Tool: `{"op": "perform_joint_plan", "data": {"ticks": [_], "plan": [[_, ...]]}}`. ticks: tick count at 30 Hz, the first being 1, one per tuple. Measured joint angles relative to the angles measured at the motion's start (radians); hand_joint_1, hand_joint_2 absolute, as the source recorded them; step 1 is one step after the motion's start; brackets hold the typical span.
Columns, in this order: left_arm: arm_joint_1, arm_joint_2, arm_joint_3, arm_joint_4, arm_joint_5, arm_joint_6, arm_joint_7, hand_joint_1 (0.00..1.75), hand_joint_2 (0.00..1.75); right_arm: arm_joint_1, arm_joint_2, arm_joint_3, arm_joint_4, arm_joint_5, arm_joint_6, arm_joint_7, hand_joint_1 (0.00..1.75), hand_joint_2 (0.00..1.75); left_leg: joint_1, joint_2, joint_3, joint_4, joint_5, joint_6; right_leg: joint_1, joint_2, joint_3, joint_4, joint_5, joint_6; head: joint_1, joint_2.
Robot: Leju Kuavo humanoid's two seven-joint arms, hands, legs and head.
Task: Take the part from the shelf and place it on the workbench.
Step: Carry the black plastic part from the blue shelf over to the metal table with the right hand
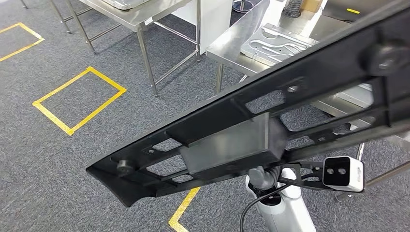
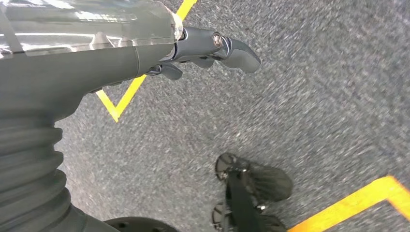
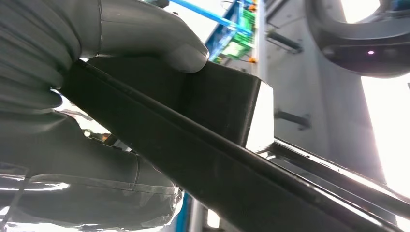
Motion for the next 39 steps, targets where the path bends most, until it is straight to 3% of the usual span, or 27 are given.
{"op": "perform_joint_plan", "data": {"ticks": [2,5,6,7,8,10,12,14,16,18,20,21,22,23,25,27,29,30,32,34,36,37,39], "plan": [[-0.001,-0.001,0.000,0.000,0.000,-0.001,-0.001,0.00,1.75,-0.002,-0.001,0.001,0.006,0.002,0.001,0.002,1.75,1.75,0.002,0.008,0.001,-0.003,0.003,0.004,0.000,-0.016,-0.001,0.006,-0.005,0.001,0.000,0.000],[-0.005,0.000,0.000,0.000,0.004,-0.003,-0.005,0.00,1.75,-0.029,-0.002,0.014,0.059,0.005,0.013,0.004,1.75,1.75,-0.002,0.060,-0.002,-0.006,0.003,0.015,-0.005,-0.116,-0.116,0.237,-0.110,0.014,0.000,0.000],[-0.006,0.000,0.000,0.000,0.005,-0.003,-0.007,0.00,1.75,-0.039,-0.002,0.018,0.078,0.003,0.017,0.004,1.75,1.75,-0.004,0.080,-0.002,-0.005,0.002,0.017,-0.007,-0.141,-0.146,0.297,-0.129,0.017,0.000,0.000],[-0.008,0.000,0.000,0.000,0.006,-0.005,-0.007,0.00,1.75,-0.043,-0.002,0.020,0.085,0.000,0.018,0.005,1.75,1.75,-0.004,0.091,-0.001,-0.005,0.001,0.016,-0.008,-0.145,-0.130,0.266,-0.104,0.017,0.000,0.000],[-0.011,-0.001,0.000,0.000,0.007,-0.006,-0.007,0.00,1.75,-0.049,-0.002,0.021,0.091,-0.003,0.018,0.007,1.75,1.75,-0.005,0.102,0.001,-0.005,-0.001,0.014,-0.008,-0.156,-0.093,0.196,-0.068,0.015,0.000,0.000],[-0.015,-0.002,0.000,0.000,0.007,-0.010,-0.007,0.00,1.75,-0.063,-0.002,0.022,0.098,-0.008,0.016,0.014,1.75,1.75,-0.008,0.121,0.007,-0.005,-0.005,0.008,-0.001,-0.202,-0.017,0.050,-0.016,0.004,0.000,0.000],[-0.017,-0.003,0.000,0.000,0.008,-0.015,-0.007,0.00,1.75,-0.071,-0.002,0.022,0.101,-0.013,0.013,0.020,1.75,1.75,-0.011,0.138,0.012,-0.005,-0.009,-0.001,0.008,-0.223,0.009,-0.005,-0.006,-0.007,0.000,0.000],[-0.018,-0.003,0.000,0.000,0.011,-0.021,-0.007,0.00,1.75,-0.073,-0.003,0.022,0.103,-0.018,0.012,0.025,1.75,1.75,-0.011,0.154,0.017,-0.006,-0.013,-0.013,0.007,-0.196,0.007,-0.008,-0.002,-0.015,0.000,0.000],[-0.018,-0.003,0.001,0.000,0.015,-0.025,-0.008,0.00,1.75,-0.072,-0.003,0.021,0.105,-0.021,0.012,0.026,1.75,1.75,-0.007,0.122,0.010,0.021,-0.036,-0.024,0.000,-0.171,0.010,-0.015,0.005,-0.026,0.000,0.000],[-0.014,-0.003,0.002,0.000,0.020,-0.029,-0.011,0.00,1.75,-0.071,-0.003,0.021,0.108,-0.022,0.012,0.024,1.75,1.75,-0.002,0.064,-0.037,0.129,-0.097,-0.032,-0.004,-0.149,0.011,-0.019,0.010,-0.033,0.000,0.000],[-0.008,-0.003,0.006,0.000,0.022,-0.031,-0.012,0.00,1.75,-0.066,-0.003,0.021,0.114,-0.022,0.012,0.023,1.75,1.75,-0.001,0.046,-0.103,0.265,-0.151,-0.037,-0.003,-0.121,0.010,-0.017,0.010,-0.035,0.000,0.000],[-0.005,-0.003,0.009,0.000,0.023,-0.031,-0.012,0.00,1.75,-0.064,-0.004,0.021,0.117,-0.022,0.012,0.022,1.75,1.75,-0.001,0.044,-0.121,0.294,-0.152,-0.038,-0.003,-0.106,0.009,-0.015,0.010,-0.035,0.000,0.000],[-0.004,-0.002,0.011,0.000,0.024,-0.032,-0.012,0.00,1.75,-0.062,-0.004,0.021,0.119,-0.022,0.012,0.021,1.75,1.75,-0.001,0.043,-0.119,0.282,-0.131,-0.039,-0.004,-0.090,0.010,-0.013,0.009,-0.034,0.000,0.000],[-0.004,-0.002,0.013,0.000,0.024,-0.033,-0.011,0.00,1.75,-0.062,-0.004,0.021,0.121,-0.022,0.012,0.020,1.75,1.75,0.001,0.038,-0.098,0.230,-0.094,-0.039,-0.005,-0.075,0.010,-0.010,0.007,-0.031,0.000,0.000],[-0.005,-0.001,0.017,0.000,0.025,-0.035,-0.010,0.00,1.75,-0.062,-0.004,0.021,0.122,-0.022,0.012,0.018,1.75,1.75,0.007,-0.001,-0.035,0.087,-0.028,-0.037,-0.006,-0.048,0.009,0.000,0.002,-0.022,0.000,0.000],[-0.007,0.000,0.019,0.000,0.026,-0.036,-0.008,0.00,1.75,-0.061,-0.004,0.021,0.122,-0.022,0.012,0.016,1.75,1.75,0.009,-0.029,-0.005,0.018,-0.010,-0.027,-0.007,-0.027,0.001,0.006,0.000,-0.010,0.000,0.000],[-0.009,-0.001,0.020,0.000,0.028,-0.037,-0.007,0.00,1.75,-0.060,-0.004,0.020,0.123,-0.022,0.013,0.016,1.75,1.75,0.007,-0.016,-0.004,0.015,-0.010,-0.012,-0.008,-0.008,-0.006,0.004,0.004,0.003,0.000,0.000],[-0.011,-0.002,0.020,0.000,0.030,-0.037,-0.008,0.00,1.75,-0.059,-0.005,0.019,0.123,-0.022,0.013,0.016,1.75,1.75,0.007,-0.006,-0.003,0.012,-0.007,-0.004,-0.009,-0.015,-0.009,0.007,0.002,0.009,0.000,0.000],[-0.012,-0.002,0.021,0.000,0.032,-0.039,-0.010,0.00,1.75,-0.060,-0.005,0.017,0.123,-0.022,0.014,0.015,1.75,1.75,0.008,0.017,0.000,0.005,-0.004,0.010,-0.006,-0.069,-0.035,0.062,-0.032,0.018,0.000,0.000],[-0.011,-0.002,0.023,0.000,0.033,-0.042,-0.012,0.00,1.75,-0.060,-0.006,0.016,0.123,-0.021,0.015,0.015,1.75,1.75,0.004,0.043,0.000,0.003,-0.005,0.019,-0.006,-0.126,-0.100,0.196,-0.098,0.025,0.000,0.000],[-0.008,-0.002,0.024,0.000,0.033,-0.045,-0.014,0.00,1.75,-0.057,-0.006,0.016,0.123,-0.021,0.016,0.015,1.75,1.75,0.001,0.071,0.000,0.003,-0.008,0.021,-0.009,-0.139,-0.155,0.303,-0.132,0.028,0.000,0.000],[-0.009,-0.003,0.024,0.000,0.034,-0.047,-0.016,0.00,1.75,-0.055,-0.007,0.015,0.124,-0.021,0.016,0.015,1.75,1.75,0.000,0.084,0.001,0.004,-0.009,0.020,-0.010,-0.142,-0.155,0.302,-0.120,0.028,0.000,0.000],[-0.011,-0.003,0.024,0.000,0.035,-0.048,-0.018,0.00,1.75,-0.055,-0.007,0.015,0.123,-0.021,0.018,0.015,1.75,1.75,-0.002,0.107,0.008,0.004,-0.013,0.017,-0.007,-0.162,-0.092,0.181,-0.053,0.020,0.000,0.000]]}}
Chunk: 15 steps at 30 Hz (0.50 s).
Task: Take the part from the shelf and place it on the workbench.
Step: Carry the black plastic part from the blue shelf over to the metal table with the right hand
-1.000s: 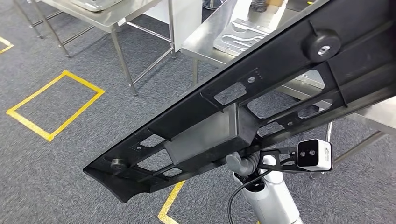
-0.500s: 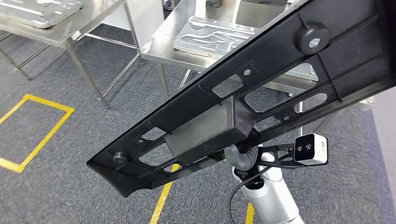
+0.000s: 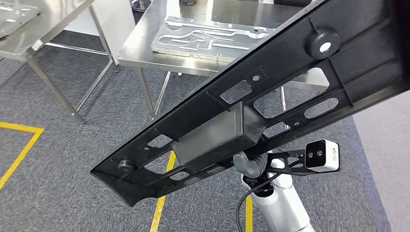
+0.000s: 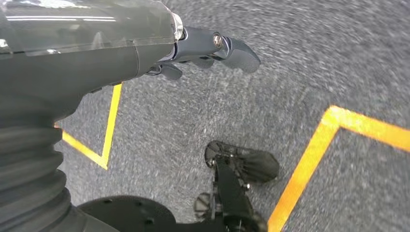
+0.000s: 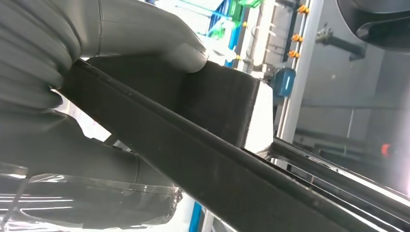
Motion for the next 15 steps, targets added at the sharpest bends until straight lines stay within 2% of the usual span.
{"op": "perform_joint_plan", "data": {"ticks": [2,3,4,6,7,9,10,11,12,13,14,15], "plan": [[-0.002,-0.001,0.000,0.000,0.001,0.000,-0.004,0.00,1.75,-0.001,0.000,0.000,0.000,0.000,0.001,0.000,1.75,1.75,-0.006,0.019,0.007,0.001,-0.006,-0.007,0.010,-0.036,0.072,-0.136,0.047,-0.014,0.000,0.000],[-0.002,-0.002,0.000,0.000,0.002,0.000,-0.005,0.00,1.75,-0.002,0.000,-0.001,-0.001,0.000,0.002,0.000,1.75,1.75,-0.008,0.028,0.010,0.001,-0.009,-0.011,0.014,-0.046,0.088,-0.169,0.054,-0.020,0.000,0.000],[-0.003,-0.002,0.001,0.000,0.003,-0.001,-0.007,0.00,1.75,-0.002,0.000,-0.001,-0.001,0.001,0.002,0.000,1.75,1.75,-0.009,0.037,0.012,0.001,-0.011,-0.016,0.017,-0.043,0.090,-0.177,0.053,-0.024,0.000,0.000],[-0.006,-0.002,0.001,0.000,0.005,-0.002,-0.009,0.00,1.75,0.000,0.000,-0.004,-0.001,0.001,0.003,0.000,1.75,1.75,-0.010,0.056,0.019,-0.004,-0.014,-0.026,0.015,-0.018,0.088,-0.179,0.056,-0.031,0.000,0.000],[-0.008,-0.002,0.002,0.000,0.005,-0.003,-0.010,0.00,1.75,0.000,0.000,-0.006,-0.001,0.001,0.003,0.000,1.75,1.75,-0.010,0.051,0.024,-0.004,-0.017,-0.032,0.011,-0.007,0.093,-0.185,0.059,-0.035,0.000,0.000],[-0.011,-0.001,0.002,0.000,0.004,-0.004,-0.010,0.00,1.75,0.000,0.001,-0.010,-0.001,0.003,0.002,0.000,1.75,1.75,-0.008,0.002,0.011,0.037,-0.048,-0.043,0.004,0.011,0.105,-0.199,0.064,-0.042,0.000,0.000],[-0.010,-0.001,0.002,0.000,0.003,-0.004,-0.010,0.00,1.75,0.001,0.002,-0.010,0.000,0.005,0.000,0.000,1.75,1.75,-0.005,-0.030,-0.016,0.090,-0.076,-0.047,0.004,0.018,0.109,-0.202,0.065,-0.045,0.000,0.000],[-0.009,-0.001,0.002,0.000,0.002,-0.004,-0.009,0.00,1.75,0.002,0.002,-0.012,0.001,0.008,-0.002,-0.001,1.75,1.75,-0.004,-0.052,-0.053,0.160,-0.106,-0.049,0.005,0.026,0.109,-0.203,0.065,-0.047,-0.001,0.000],[-0.006,-0.001,0.002,0.000,0.002,-0.004,-0.008,0.00,1.75,0.004,0.003,-0.013,0.003,0.012,-0.003,-0.002,1.75,1.75,-0.003,-0.060,-0.090,0.224,-0.126,-0.049,0.006,0.034,0.108,-0.201,0.065,-0.048,-0.001,0.000],[-0.003,0.000,0.002,0.000,0.002,-0.004,-0.007,0.00,1.75,0.007,0.003,-0.014,0.004,0.017,-0.003,-0.004,1.75,1.75,-0.003,-0.062,-0.115,0.262,-0.128,-0.049,0.006,0.043,0.107,-0.200,0.065,-0.049,-0.001,0.000],[-0.002,0.000,0.003,0.000,0.002,-0.004,-0.007,0.00,1.75,0.009,0.003,-0.016,0.005,0.021,-0.003,-0.006,1.75,1.75,-0.002,-0.063,-0.120,0.258,-0.109,-0.048,0.007,0.050,0.107,-0.198,0.063,-0.048,-0.001,0.000],[-0.001,0.001,0.004,0.000,0.003,-0.004,-0.006,0.00,1.75,0.010,0.003,-0.018,0.006,0.024,-0.003,-0.008,1.75,1.75,-0.001,-0.064,-0.104,0.213,-0.072,-0.046,0.006,0.057,0.108,-0.196,0.062,-0.046,-0.001,0.000]]}}
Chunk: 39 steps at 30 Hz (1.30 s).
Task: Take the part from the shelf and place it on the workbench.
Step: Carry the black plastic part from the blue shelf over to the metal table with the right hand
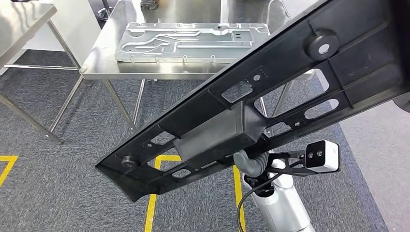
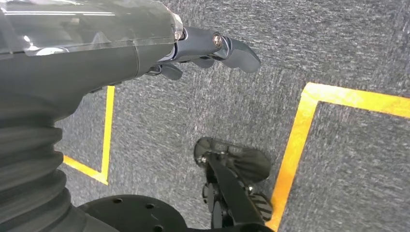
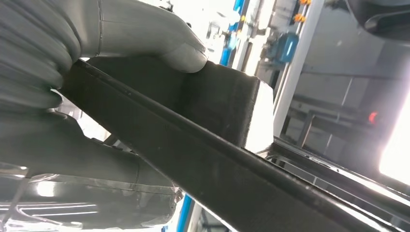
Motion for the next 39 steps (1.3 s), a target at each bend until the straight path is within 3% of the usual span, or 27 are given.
{"op": "perform_joint_plan", "data": {"ticks": [2,3,6,8,10,12,13,14,15,17,19,23,25,27,28,29,31,33,34,37,39], "plan": [[-0.002,0.001,0.002,0.000,0.001,0.000,0.000,0.00,1.75,0.001,0.001,-0.004,0.000,0.003,0.001,-0.003,1.75,1.75,0.001,-0.010,0.054,-0.132,0.069,0.005,0.001,0.008,-0.001,0.008,-0.006,0.007,0.000,0.000],[-0.003,0.002,0.003,0.000,0.002,-0.001,0.000,0.00,1.75,0.001,0.002,-0.006,-0.001,0.004,0.001,-0.004,1.75,1.75,0.001,-0.016,0.072,-0.177,0.086,0.010,0.002,0.011,-0.004,0.012,-0.008,0.012,0.000,0.000],[-0.003,0.001,0.004,0.000,0.002,-0.005,0.002,0.00,1.75,0.001,0.003,-0.013,-0.001,0.005,0.002,-0.006,1.75,1.75,-0.001,-0.022,0.078,-0.202,0.090,0.030,0.002,0.016,-0.012,0.016,-0.010,0.027,0.000,0.000],[-0.003,0.002,0.004,0.000,0.002,-0.009,0.003,0.00,1.75,0.001,0.003,-0.019,-0.003,0.005,0.003,-0.007,1.75,1.75,0.000,-0.018,0.080,-0.208,0.093,0.043,0.000,0.003,-0.020,0.036,-0.026,0.038,0.000,0.000],[-0.004,0.003,0.005,0.000,0.002,-0.011,0.003,0.00,1.75,0.001,0.003,-0.023,-0.004,0.005,0.003,-0.008,1.75,1.75,0.001,-0.012,0.082,-0.211,0.094,0.052,-0.002,-0.020,-0.065,0.136,-0.082,0.048,0.000,0.000],[-0.003,0.004,0.005,0.000,0.002,-0.013,0.004,0.00,1.75,0.005,0.003,-0.026,-0.004,0.005,0.003,-0.009,1.75,1.75,-0.001,-0.006,0.081,-0.211,0.093,0.056,-0.004,-0.031,-0.137,0.279,-0.142,0.054,0.000,0.000],[-0.002,0.004,0.006,0.000,0.002,-0.015,0.006,0.00,1.75,0.006,0.003,-0.026,-0.004,0.005,0.003,-0.009,1.75,1.75,-0.001,-0.003,0.081,-0.211,0.093,0.056,-0.004,-0.032,-0.156,0.315,-0.147,0.054,0.000,0.000],[-0.002,0.005,0.006,0.000,0.002,-0.017,0.007,0.00,1.75,0.008,0.003,-0.027,-0.004,0.005,0.003,-0.009,1.75,1.75,-0.002,0.000,0.082,-0.211,0.092,0.056,-0.004,-0.033,-0.155,0.311,-0.132,0.053,0.000,0.000],[-0.002,0.005,0.007,0.000,0.003,-0.019,0.009,0.00,1.75,0.008,0.003,-0.028,-0.005,0.005,0.002,-0.009,1.75,1.75,-0.003,0.001,0.084,-0.211,0.092,0.055,-0.003,-0.034,-0.132,0.263,-0.101,0.049,0.000,0.000],[-0.003,0.004,0.008,0.000,0.003,-0.025,0.011,0.00,1.75,0.007,0.003,-0.030,-0.009,0.004,0.002,-0.008,1.75,1.75,-0.007,0.002,0.088,-0.210,0.089,0.052,0.003,-0.042,-0.055,0.112,-0.033,0.033,0.000,0.000],[-0.003,0.003,0.010,0.000,0.003,-0.029,0.014,0.00,1.75,0.006,0.003,-0.031,-0.013,0.004,0.002,-0.007,1.75,1.75,-0.009,0.004,0.088,-0.209,0.088,0.044,0.012,-0.051,-0.014,0.024,-0.008,0.021,0.000,0.000],[-0.004,0.006,0.013,0.000,0.003,-0.038,0.018,0.00,1.75,0.006,0.006,-0.034,-0.019,0.004,0.002,-0.003,1.75,1.75,-0.009,0.007,0.087,-0.199,0.075,0.024,0.007,-0.046,-0.005,0.001,-0.002,0.005,0.000,0.000],[-0.004,0.008,0.013,0.000,0.003,-0.047,0.019,0.00,1.75,0.006,0.008,-0.034,-0.023,0.003,0.002,-0.002,1.75,1.75,-0.006,0.002,0.052,-0.117,0.024,0.015,0.001,-0.044,0.002,-0.009,0.003,-0.003,0.000,0.000],[-0.003,0.008,0.013,0.000,0.000,-0.054,0.020,0.00,1.75,0.008,0.010,-0.035,-0.023,0.002,0.002,0.002,1.75,1.75,-0.001,0.000,-0.013,0.019,-0.037,0.007,0.002,-0.041,0.000,-0.008,0.002,-0.008,0.000,0.000],[-0.002,0.008,0.013,0.000,-0.001,-0.056,0.020,0.00,1.75,0.010,0.011,-0.035,-0.023,0.002,0.001,0.004,1.75,1.75,0.001,0.000,-0.035,0.063,-0.047,0.004,0.003,-0.039,0.000,-0.007,0.001,-0.008,0.000,0.000],[-0.002,0.008,0.013,0.000,-0.002,-0.058,0.020,0.00,1.75,0.011,0.011,-0.036,-0.023,0.001,0.001,0.006,1.75,1.75,0.002,0.000,-0.040,0.070,-0.038,0.002,0.003,-0.036,-0.001,-0.005,0.000,-0.007,0.000,0.000],[-0.002,0.010,0.013,0.000,-0.002,-0.060,0.020,0.00,1.75,0.012,0.011,-0.038,-0.025,0.000,0.000,0.006,1.75,1.75,0.004,0.000,0.011,-0.039,0.031,0.001,0.002,-0.031,0.000,0.004,-0.006,-0.003,0.000,0.000],[-0.004,0.012,0.013,0.000,-0.003,-0.062,0.019,0.00,1.75,0.011,0.011,-0.040,-0.028,-0.002,0.000,0.007,1.75,1.75,0.003,-0.004,0.073,-0.165,0.076,0.007,0.003,-0.027,-0.002,0.014,-0.014,0.005,0.000,0.000],[-0.004,0.012,0.013,0.000,-0.004,-0.062,0.019,0.00,1.75,0.011,0.011,-0.041,-0.030,-0.002,0.000,0.007,1.75,1.75,0.002,-0.006,0.086,-0.195,0.081,0.012,0.005,-0.026,-0.004,0.017,-0.016,0.010,0.000,0.000],[-0.003,0.012,0.013,0.000,-0.004,-0.064,0.018,0.00,1.75,0.011,0.011,-0.042,-0.037,-0.003,0.001,0.008,1.75,1.75,0.001,-0.006,0.090,-0.205,0.079,0.032,0.005,-0.024,-0.005,0.020,-0.019,0.026,0.000,0.000],[-0.004,0.012,0.013,0.000,-0.004,-0.064,0.018,0.00,1.75,0.010,0.011,-0.044,-0.043,-0.005,0.002,0.008,1.75,1.75,0.004,-0.005,0.097,-0.212,0.081,0.044,0.003,-0.026,-0.018,0.056,-0.042,0.037,0.000,0.000]]}}
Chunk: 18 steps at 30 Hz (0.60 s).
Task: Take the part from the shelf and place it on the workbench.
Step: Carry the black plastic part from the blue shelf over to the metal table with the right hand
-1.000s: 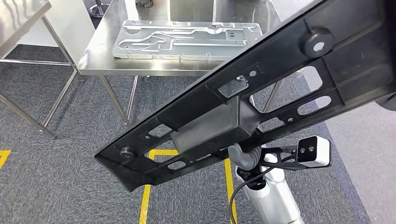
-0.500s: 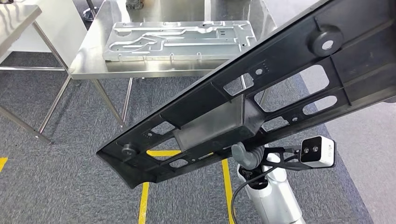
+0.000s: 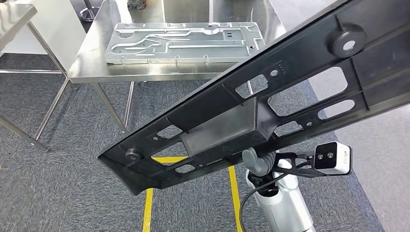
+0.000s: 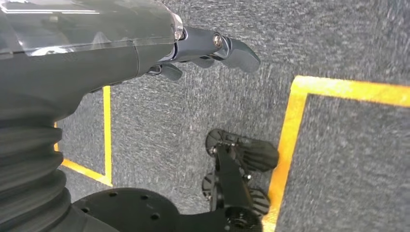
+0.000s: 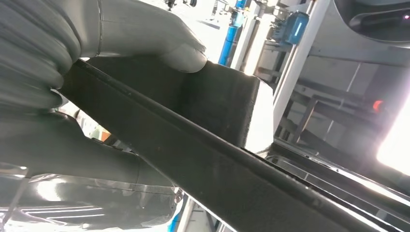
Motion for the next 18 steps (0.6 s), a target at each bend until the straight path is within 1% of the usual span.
{"op": "perform_joint_plan", "data": {"ticks": [1,3,4,5,6,7,8,9,10,11,12,14,15,16,17,18], "plan": [[-0.001,0.000,0.000,0.000,0.000,0.000,0.000,0.00,1.75,0.000,0.000,-0.001,-0.003,-0.001,0.001,0.000,1.75,1.75,0.002,0.001,0.003,-0.002,0.000,0.005,-0.002,-0.001,-0.024,0.050,-0.025,0.005,0.000,0.000],[-0.002,0.001,0.000,0.000,0.000,0.000,-0.001,0.00,1.75,0.002,0.000,-0.002,-0.005,-0.003,0.002,0.000,1.75,1.75,0.001,0.002,0.006,-0.002,-0.004,0.009,-0.005,-0.004,-0.101,0.192,-0.082,0.011,0.000,0.000],[-0.001,0.001,0.000,0.000,0.000,0.000,-0.001,0.00,1.75,0.004,0.000,-0.003,-0.005,-0.003,0.002,0.000,1.75,1.75,0.001,0.002,0.007,-0.002,-0.007,0.009,-0.007,-0.005,-0.135,0.248,-0.095,0.014,0.000,0.000],[-0.001,0.001,0.000,0.000,0.000,-0.001,-0.001,0.00,1.75,0.006,0.000,-0.004,-0.005,-0.003,0.003,0.000,1.75,1.75,0.001,0.002,0.010,-0.002,-0.010,0.008,-0.007,-0.006,-0.154,0.271,-0.089,0.014,0.000,0.000],[0.000,0.001,0.000,0.000,0.000,-0.001,-0.001,0.00,1.75,0.007,0.000,-0.004,-0.005,-0.004,0.004,0.000,1.75,1.75,0.001,0.002,0.015,-0.002,-0.014,0.007,-0.008,-0.008,-0.149,0.246,-0.061,0.014,0.000,0.000],[0.000,0.001,0.000,0.000,0.000,-0.002,-0.001,0.00,1.75,0.007,0.000,-0.004,-0.005,-0.004,0.006,0.000,1.75,1.75,0.001,0.002,0.023,-0.002,-0.021,0.004,-0.008,-0.009,-0.122,0.183,-0.018,0.011,0.000,0.000],[0.000,0.001,0.000,0.000,0.000,-0.002,-0.002,0.00,1.75,0.007,0.000,-0.005,-0.006,-0.005,0.007,0.000,1.75,1.75,0.001,0.001,0.030,-0.002,-0.028,0.001,-0.008,-0.012,-0.086,0.104,0.020,0.007,0.000,0.000],[-0.001,0.001,0.000,0.000,0.000,-0.003,-0.003,0.00,1.75,0.007,0.000,-0.005,-0.006,-0.006,0.009,0.000,1.75,1.75,0.000,0.001,0.036,-0.002,-0.035,-0.004,-0.005,-0.016,-0.053,0.034,0.045,0.002,0.000,0.000],[-0.002,0.002,0.000,0.000,-0.001,-0.003,-0.004,0.00,1.75,0.007,0.000,-0.006,-0.008,-0.007,0.010,0.000,1.75,1.75,-0.001,0.002,0.040,-0.003,-0.041,-0.009,-0.002,-0.017,-0.032,-0.010,0.055,-0.003,0.000,0.000],[-0.002,0.002,0.000,0.000,-0.002,-0.003,-0.004,0.00,1.75,0.007,0.000,-0.007,-0.010,-0.007,0.011,0.000,1.75,1.75,-0.002,0.002,0.042,-0.004,-0.047,-0.016,0.001,-0.018,-0.023,-0.027,0.050,-0.010,0.000,0.000],[-0.004,0.002,0.000,0.000,-0.002,-0.003,-0.005,0.00,1.75,0.007,0.000,-0.009,-0.011,-0.008,0.012,0.000,1.75,1.75,-0.003,0.003,0.046,-0.007,-0.051,-0.022,0.004,-0.016,-0.022,-0.030,0.043,-0.016,0.000,0.000],[-0.006,0.004,0.000,0.000,-0.003,-0.004,-0.006,0.00,1.75,0.009,0.000,-0.011,-0.016,-0.010,0.013,-0.001,1.75,1.75,-0.003,0.006,0.058,-0.008,-0.062,-0.033,0.001,-0.010,-0.007,-0.037,0.036,-0.029,0.000,0.000],[-0.008,0.005,0.000,0.000,-0.004,-0.004,-0.006,0.00,1.75,0.009,0.000,-0.012,-0.018,-0.010,0.014,-0.001,1.75,1.75,-0.003,0.006,0.056,0.012,-0.073,-0.037,-0.002,-0.010,0.005,-0.043,0.032,-0.036,-0.001,0.000],[-0.010,0.006,0.000,0.000,-0.004,-0.005,-0.007,0.00,1.75,0.009,0.000,-0.012,-0.020,-0.011,0.014,-0.001,1.75,1.75,-0.003,0.006,0.038,0.056,-0.091,-0.040,-0.005,-0.010,0.019,-0.048,0.025,-0.042,-0.001,0.000],[-0.010,0.006,0.000,0.000,-0.006,-0.005,-0.007,0.00,1.75,0.011,0.000,-0.013,-0.021,-0.011,0.014,-0.001,1.75,1.75,-0.002,0.005,0.003,0.123,-0.114,-0.042,-0.004,-0.010,0.032,-0.050,0.017,-0.046,-0.001,0.000],[-0.009,0.006,0.000,0.000,-0.007,-0.005,-0.006,0.00,1.75,0.013,0.000,-0.013,-0.021,-0.011,0.014,-0.001,1.75,1.75,-0.002,0.005,-0.044,0.198,-0.138,-0.043,-0.003,-0.010,0.041,-0.051,0.008,-0.050,-0.001,0.000]]}}
